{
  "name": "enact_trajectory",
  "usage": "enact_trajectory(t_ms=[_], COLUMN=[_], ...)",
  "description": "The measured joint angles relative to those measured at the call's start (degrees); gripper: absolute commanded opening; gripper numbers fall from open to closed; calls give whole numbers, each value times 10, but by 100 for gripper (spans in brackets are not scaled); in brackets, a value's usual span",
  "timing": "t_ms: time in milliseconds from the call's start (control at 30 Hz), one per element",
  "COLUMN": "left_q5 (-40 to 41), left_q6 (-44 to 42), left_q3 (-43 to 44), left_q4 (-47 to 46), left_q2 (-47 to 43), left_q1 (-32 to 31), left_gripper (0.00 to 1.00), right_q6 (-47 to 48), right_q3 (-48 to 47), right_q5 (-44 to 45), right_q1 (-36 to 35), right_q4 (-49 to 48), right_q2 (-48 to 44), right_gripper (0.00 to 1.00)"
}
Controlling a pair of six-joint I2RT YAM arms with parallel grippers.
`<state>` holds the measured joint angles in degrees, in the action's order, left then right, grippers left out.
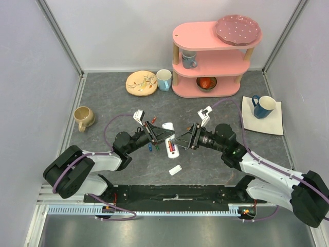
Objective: Load the batteries into the remote control
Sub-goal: Load the battery into the remote control.
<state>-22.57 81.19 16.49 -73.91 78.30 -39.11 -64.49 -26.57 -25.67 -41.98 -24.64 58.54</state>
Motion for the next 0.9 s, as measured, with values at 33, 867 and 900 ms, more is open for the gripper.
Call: enact_trajectory(t_ms=[33, 867, 900], left_q5=[0, -2, -2], left_q6=[0, -1, -1], left_q3=[0, 0, 0], left_q4=[0, 24, 25], left_q2=[0, -2, -2], left_q1=[0, 0, 0], left_gripper=[2, 2, 2], right_q6=[0, 2, 2], right_q3=[0, 0, -1], right_q5=[1, 2, 2], right_q1=[3, 9, 9], right_q4=[0, 26, 26], right_q2=[-4, -3, -3], right_gripper=[55, 46, 51])
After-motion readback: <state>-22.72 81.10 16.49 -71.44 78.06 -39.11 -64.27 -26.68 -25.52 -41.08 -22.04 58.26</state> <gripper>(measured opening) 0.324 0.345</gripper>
